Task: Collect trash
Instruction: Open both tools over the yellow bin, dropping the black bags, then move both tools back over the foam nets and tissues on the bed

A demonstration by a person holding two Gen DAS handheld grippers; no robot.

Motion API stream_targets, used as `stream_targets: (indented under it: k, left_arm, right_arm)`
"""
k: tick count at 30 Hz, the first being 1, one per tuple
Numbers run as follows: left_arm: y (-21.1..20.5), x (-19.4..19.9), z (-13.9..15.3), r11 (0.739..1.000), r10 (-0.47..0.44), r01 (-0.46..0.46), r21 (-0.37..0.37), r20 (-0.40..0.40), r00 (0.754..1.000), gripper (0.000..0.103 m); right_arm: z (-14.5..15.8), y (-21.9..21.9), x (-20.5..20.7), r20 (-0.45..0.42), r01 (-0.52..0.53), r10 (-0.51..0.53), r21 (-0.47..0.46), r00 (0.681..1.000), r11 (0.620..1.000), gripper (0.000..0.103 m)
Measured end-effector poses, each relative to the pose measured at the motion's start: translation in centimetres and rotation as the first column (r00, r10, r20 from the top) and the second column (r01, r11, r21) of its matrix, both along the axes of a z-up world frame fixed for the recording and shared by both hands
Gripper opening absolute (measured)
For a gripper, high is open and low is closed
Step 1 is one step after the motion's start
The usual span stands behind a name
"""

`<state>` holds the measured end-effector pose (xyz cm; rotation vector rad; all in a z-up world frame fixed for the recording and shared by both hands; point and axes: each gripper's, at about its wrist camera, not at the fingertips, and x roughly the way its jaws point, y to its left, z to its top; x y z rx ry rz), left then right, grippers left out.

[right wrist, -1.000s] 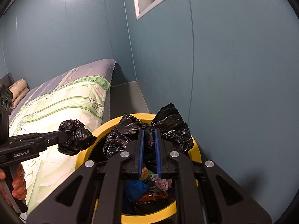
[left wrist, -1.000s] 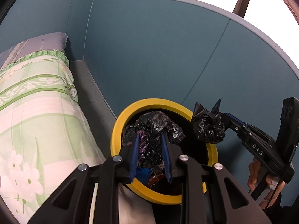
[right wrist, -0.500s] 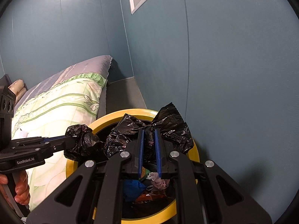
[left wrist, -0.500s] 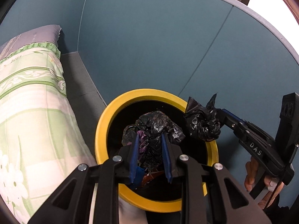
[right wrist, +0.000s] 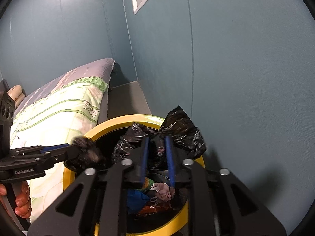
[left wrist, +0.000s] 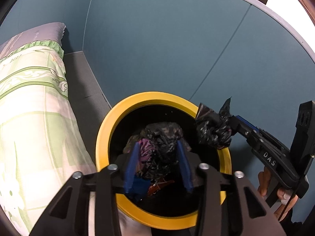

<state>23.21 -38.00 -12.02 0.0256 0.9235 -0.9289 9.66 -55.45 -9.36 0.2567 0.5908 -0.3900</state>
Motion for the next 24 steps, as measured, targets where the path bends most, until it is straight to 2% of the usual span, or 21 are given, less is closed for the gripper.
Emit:
stream_targets:
  k: [2,5,7,9,11,13,15,19,24]
  left_arm:
    - [0.2,0.0,0.2,1.000,0.010,-0.010,-0.006,0.002,1.000,0.053]
    - [0.7,0.1,0.5,1.000,0.023,-0.023,-0.015,0.006,1.000,0.055]
    - [1.3,0.2,0.8,0.999,0.044,-0.043,-0.024,0.008,0.999,0.068]
    - [2.2,0.4,1.3,0.997,0.072,-0.071,-0.036,0.018,0.997,0.072]
    - [3.0,0.6,1.7,0.995,0.090,-0.089,-0.045,0.023,0.996,0.076]
    - [4.2,0.8,2.3,0.991,0.128,-0.126,-0.054,0.036,0.991,0.084]
    - [5.4,1.0,2.9,0.986,0.157,-0.154,-0.065,0.044,0.987,0.088]
    - [8.1,1.3,4.0,0.973,0.220,-0.215,-0.079,0.061,0.974,0.093]
    - [12.0,1.6,5.1,0.952,0.299,-0.291,-0.099,0.069,0.952,0.095]
  right_arm:
    - [0.0,-0.1,-0.2,0.004,0.006,-0.006,0.001,1.000,1.000,0.032]
    - [0.2,-0.2,-0.5,0.006,0.019,-0.019,-0.004,1.000,1.000,0.033]
    - [0.3,-0.2,-0.6,0.011,0.022,-0.022,-0.003,1.000,1.000,0.037]
    - [0.7,-0.1,-0.9,0.022,0.025,-0.025,-0.004,0.999,1.000,0.046]
    - [1.1,0.2,-1.3,0.035,0.027,-0.026,-0.007,0.999,1.000,0.049]
    - [1.6,0.5,-1.6,0.044,0.027,-0.026,-0.019,0.999,0.999,0.055]
    - [2.1,1.0,-1.8,0.056,0.016,-0.014,-0.028,0.998,0.999,0.063]
    - [3.2,2.6,-2.0,0.077,-0.014,0.018,-0.056,0.997,0.998,0.073]
    - [4.1,4.7,-1.7,0.093,-0.070,0.077,-0.077,0.993,0.995,0.085]
